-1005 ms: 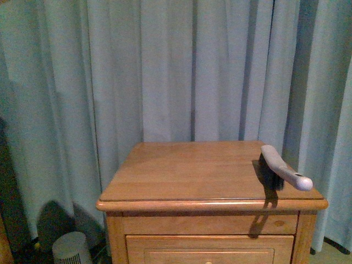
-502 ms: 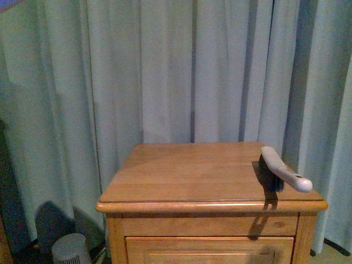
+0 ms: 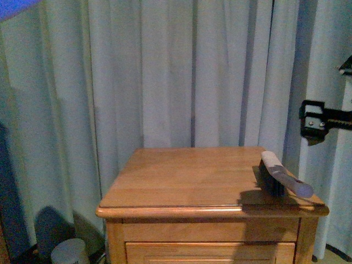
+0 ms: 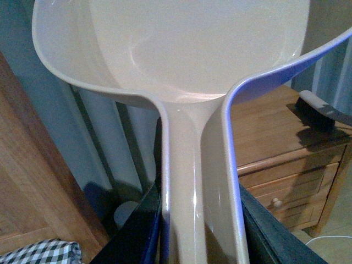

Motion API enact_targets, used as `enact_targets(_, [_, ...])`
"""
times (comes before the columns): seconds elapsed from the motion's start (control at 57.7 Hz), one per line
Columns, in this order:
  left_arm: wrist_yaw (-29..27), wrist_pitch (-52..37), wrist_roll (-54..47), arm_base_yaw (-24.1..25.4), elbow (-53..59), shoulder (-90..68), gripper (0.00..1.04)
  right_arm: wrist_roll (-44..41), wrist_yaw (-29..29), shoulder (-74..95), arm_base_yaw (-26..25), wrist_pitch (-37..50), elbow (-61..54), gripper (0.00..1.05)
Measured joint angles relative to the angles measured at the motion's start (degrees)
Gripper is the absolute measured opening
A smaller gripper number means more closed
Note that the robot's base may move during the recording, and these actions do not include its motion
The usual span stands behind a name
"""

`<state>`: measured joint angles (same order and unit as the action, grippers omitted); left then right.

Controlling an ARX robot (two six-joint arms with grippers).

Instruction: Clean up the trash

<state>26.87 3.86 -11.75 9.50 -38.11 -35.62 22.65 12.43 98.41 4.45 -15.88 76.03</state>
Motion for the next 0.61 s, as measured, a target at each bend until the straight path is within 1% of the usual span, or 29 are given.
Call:
enact_targets(0.139, [-0.02, 0.0, 0.0, 0.0, 0.0, 0.02, 0.28, 2.95, 0.72, 5.09, 2.38, -1.07, 3.91, 0.97])
enact_targets(0.312, [0.0, 0.0, 0.0, 0.0, 0.0, 0.02, 0.28, 4.31, 2.71, 8.98, 4.61, -1.29, 6.34, 0.97])
enact_targets(0.606, [0.0, 0.0, 0.0, 0.0, 0.0, 0.0, 0.28, 4.81, 4.33, 12.5, 5.05, -1.31, 6.51, 0.97])
